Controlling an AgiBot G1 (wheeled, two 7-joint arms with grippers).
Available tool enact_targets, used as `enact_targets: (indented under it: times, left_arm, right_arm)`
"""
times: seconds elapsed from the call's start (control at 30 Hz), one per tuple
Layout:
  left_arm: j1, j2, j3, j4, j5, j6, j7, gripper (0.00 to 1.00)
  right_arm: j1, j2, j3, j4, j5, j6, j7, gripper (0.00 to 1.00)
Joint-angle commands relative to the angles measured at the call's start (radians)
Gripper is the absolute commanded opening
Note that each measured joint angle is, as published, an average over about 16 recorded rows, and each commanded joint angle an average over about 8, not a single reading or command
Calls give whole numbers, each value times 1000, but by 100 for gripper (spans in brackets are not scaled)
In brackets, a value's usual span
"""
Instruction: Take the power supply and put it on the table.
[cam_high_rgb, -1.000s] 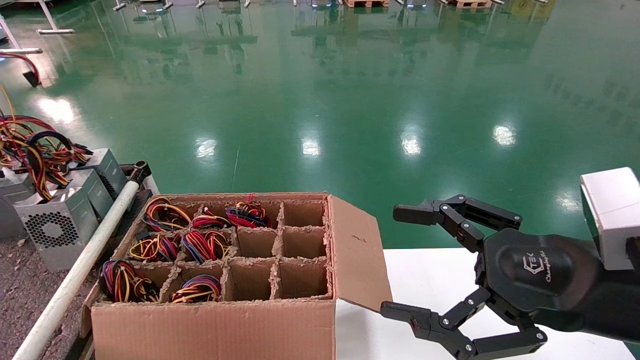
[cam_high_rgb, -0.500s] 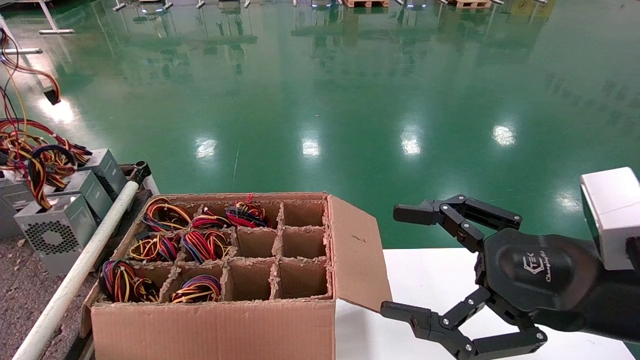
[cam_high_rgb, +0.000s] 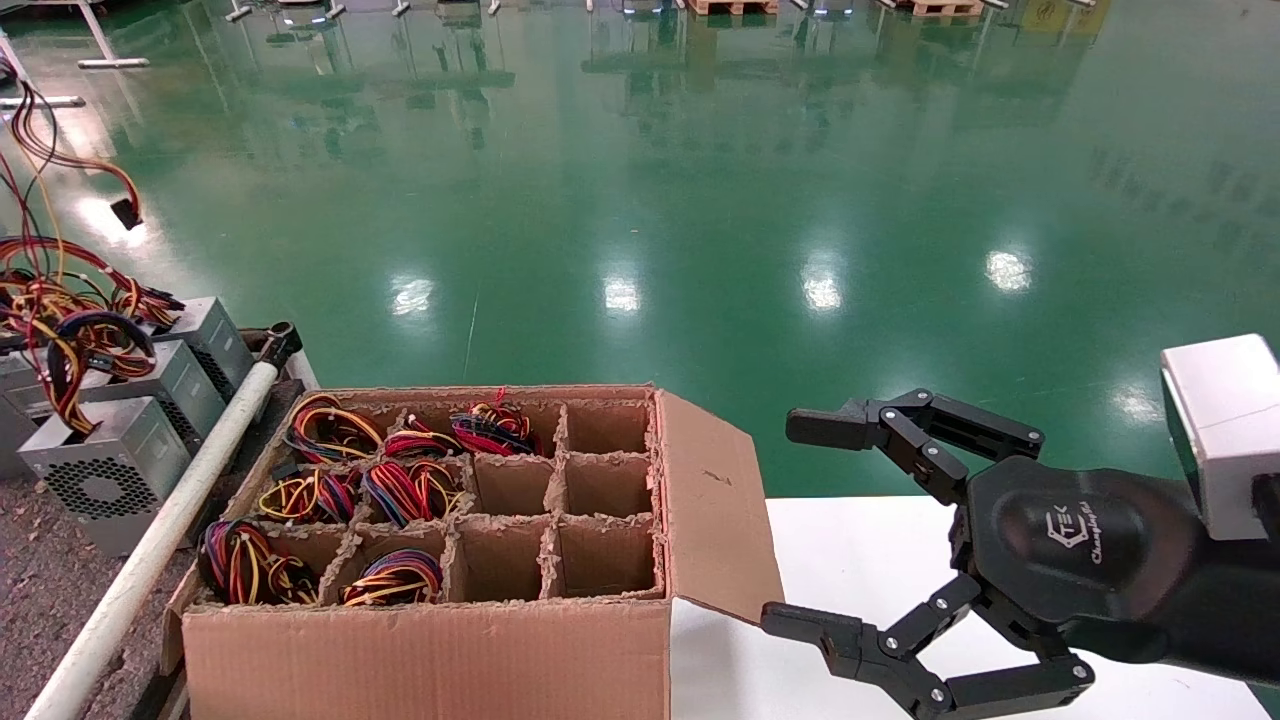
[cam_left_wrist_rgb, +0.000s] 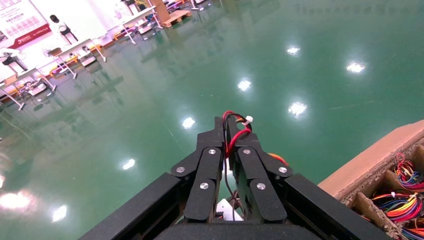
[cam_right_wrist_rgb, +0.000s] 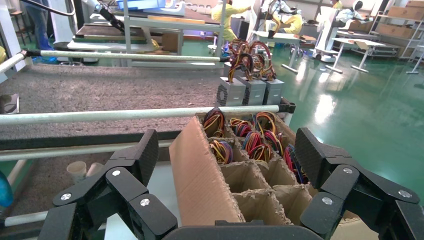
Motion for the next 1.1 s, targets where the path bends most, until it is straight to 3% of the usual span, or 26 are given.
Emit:
enact_targets:
  times: [0.03, 1.1]
  left_arm:
    - [0, 0, 0, 0, 0, 1, 0, 100]
    - [2, -10, 19, -13, 29, 7, 19, 100]
  right_arm:
    - [0, 0, 0, 0, 0, 0, 0, 100]
    - [0, 0, 0, 0, 0, 0, 0, 100]
